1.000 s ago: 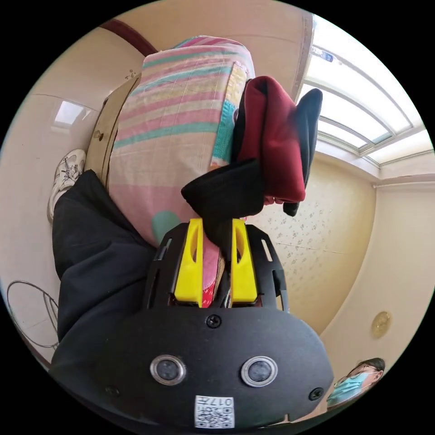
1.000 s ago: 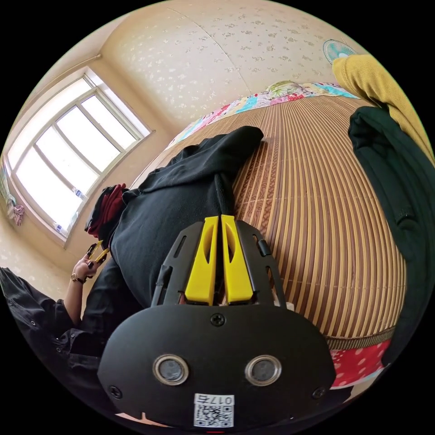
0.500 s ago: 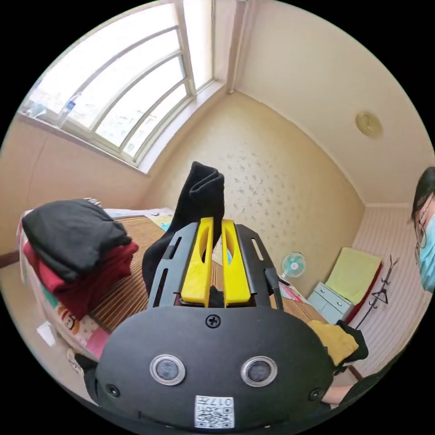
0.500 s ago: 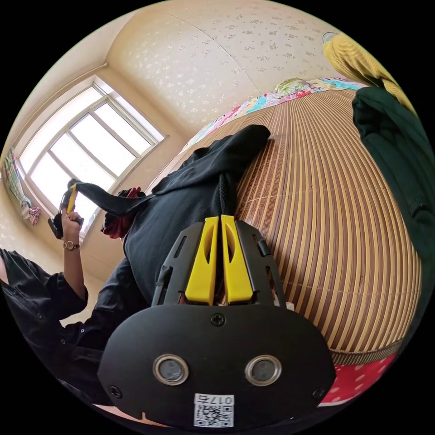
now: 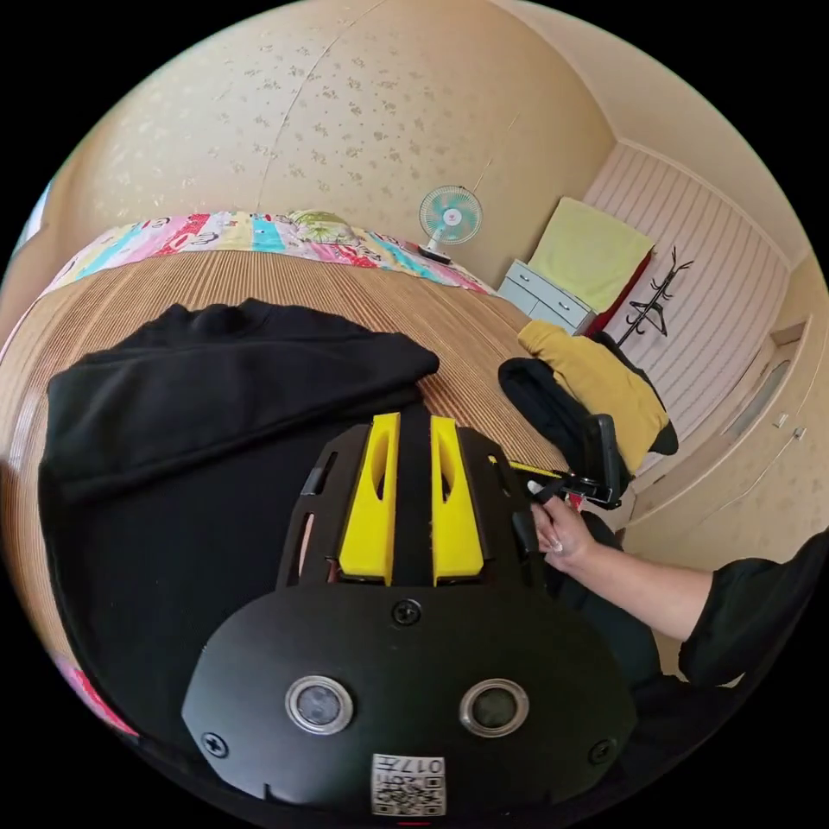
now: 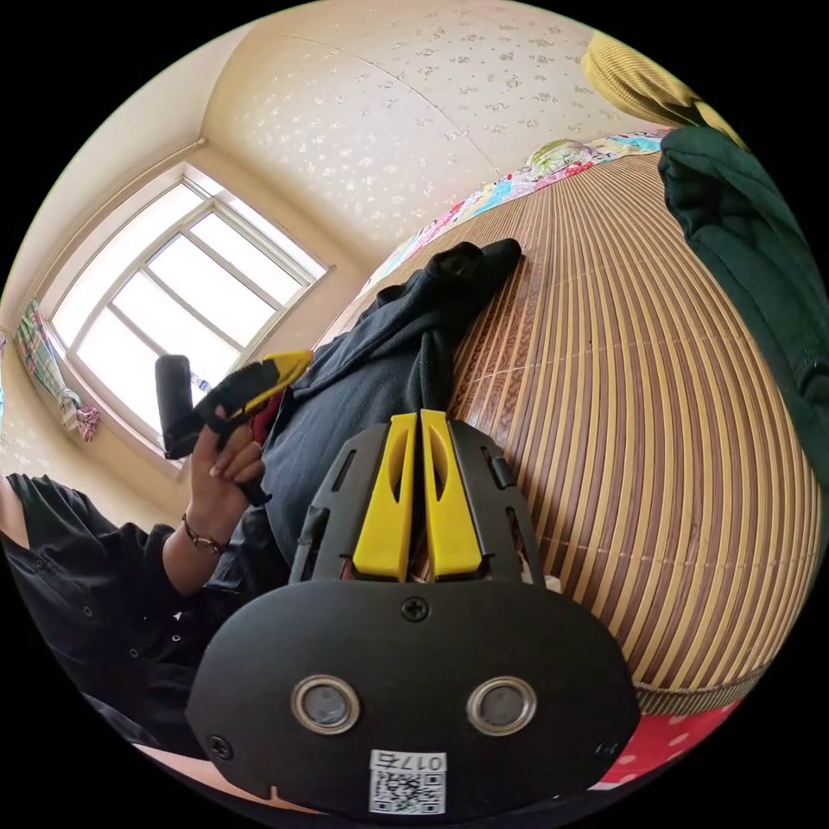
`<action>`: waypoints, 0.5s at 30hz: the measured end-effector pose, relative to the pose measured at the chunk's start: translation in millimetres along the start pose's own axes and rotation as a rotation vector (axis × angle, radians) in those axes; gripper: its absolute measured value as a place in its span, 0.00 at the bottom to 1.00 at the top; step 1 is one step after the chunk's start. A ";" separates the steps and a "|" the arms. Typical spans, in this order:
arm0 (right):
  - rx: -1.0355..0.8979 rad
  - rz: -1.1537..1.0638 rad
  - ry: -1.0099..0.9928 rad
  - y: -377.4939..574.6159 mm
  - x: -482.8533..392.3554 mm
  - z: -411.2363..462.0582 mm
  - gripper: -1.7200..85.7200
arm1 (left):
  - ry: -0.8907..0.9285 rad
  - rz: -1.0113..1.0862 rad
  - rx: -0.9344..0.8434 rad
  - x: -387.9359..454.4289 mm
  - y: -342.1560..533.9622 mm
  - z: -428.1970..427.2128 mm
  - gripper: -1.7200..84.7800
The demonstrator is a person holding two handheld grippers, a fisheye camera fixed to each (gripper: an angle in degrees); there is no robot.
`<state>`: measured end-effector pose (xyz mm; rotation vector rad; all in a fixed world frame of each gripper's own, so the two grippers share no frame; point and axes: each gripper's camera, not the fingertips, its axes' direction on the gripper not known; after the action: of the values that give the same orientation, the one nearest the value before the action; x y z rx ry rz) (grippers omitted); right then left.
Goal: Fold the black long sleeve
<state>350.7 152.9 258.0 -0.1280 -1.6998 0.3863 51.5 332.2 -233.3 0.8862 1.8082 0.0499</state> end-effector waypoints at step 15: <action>-0.044 0.008 0.134 -5.4 -12.9 43.8 0.03 | -0.518 -0.316 -0.112 -138.9 78.5 -10.2 0.09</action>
<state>310.8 136.0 242.4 -0.1893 -1.5765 0.3390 106.8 311.1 -84.8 0.4680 1.4188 -0.2561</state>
